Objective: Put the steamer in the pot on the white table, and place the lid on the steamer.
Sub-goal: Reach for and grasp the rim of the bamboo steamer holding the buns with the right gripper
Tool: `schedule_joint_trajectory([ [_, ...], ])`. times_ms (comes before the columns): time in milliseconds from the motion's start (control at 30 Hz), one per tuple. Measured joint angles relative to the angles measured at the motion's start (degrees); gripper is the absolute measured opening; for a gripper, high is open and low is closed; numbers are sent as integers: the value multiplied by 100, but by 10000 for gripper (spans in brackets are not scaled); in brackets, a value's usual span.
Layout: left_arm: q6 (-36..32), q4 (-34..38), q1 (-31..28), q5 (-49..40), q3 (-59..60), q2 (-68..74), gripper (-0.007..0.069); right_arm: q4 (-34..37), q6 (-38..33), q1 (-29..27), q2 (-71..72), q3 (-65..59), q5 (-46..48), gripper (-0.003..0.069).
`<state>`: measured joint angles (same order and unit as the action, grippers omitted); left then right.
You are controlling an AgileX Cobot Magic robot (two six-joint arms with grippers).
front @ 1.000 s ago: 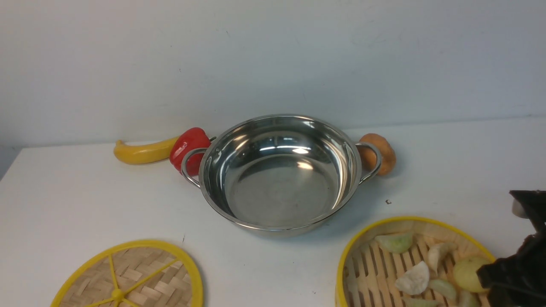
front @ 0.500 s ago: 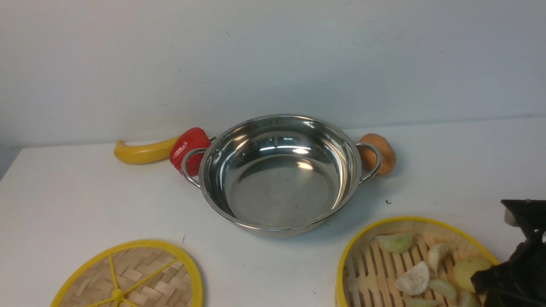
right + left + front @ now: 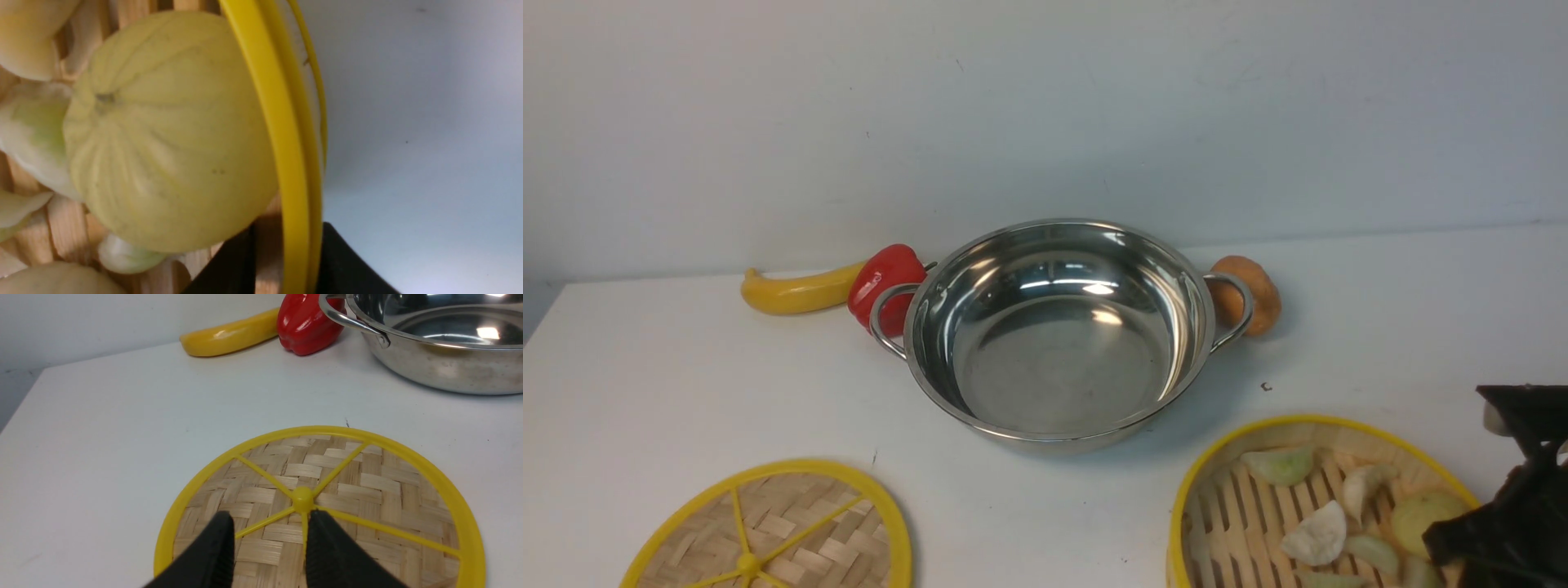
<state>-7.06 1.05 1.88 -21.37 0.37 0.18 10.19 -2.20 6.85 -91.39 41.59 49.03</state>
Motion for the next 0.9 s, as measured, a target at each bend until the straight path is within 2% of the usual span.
schedule_joint_trajectory([
  [200, 0, 0, 0, 0, 0, 0, 242, -139, -111, 0, 0, 29, 53, 88],
  [567, 0, 0, 0, 0, 0, 0, 242, -262, -190, 0, -6, 127, 192, 77],
  [700, 0, 0, 0, 0, 0, 0, 242, -531, -203, 0, 49, 526, 703, 66],
  [900, 0, 0, 0, 0, 0, 0, 242, -564, -197, 0, 252, 1378, 1488, 66],
])
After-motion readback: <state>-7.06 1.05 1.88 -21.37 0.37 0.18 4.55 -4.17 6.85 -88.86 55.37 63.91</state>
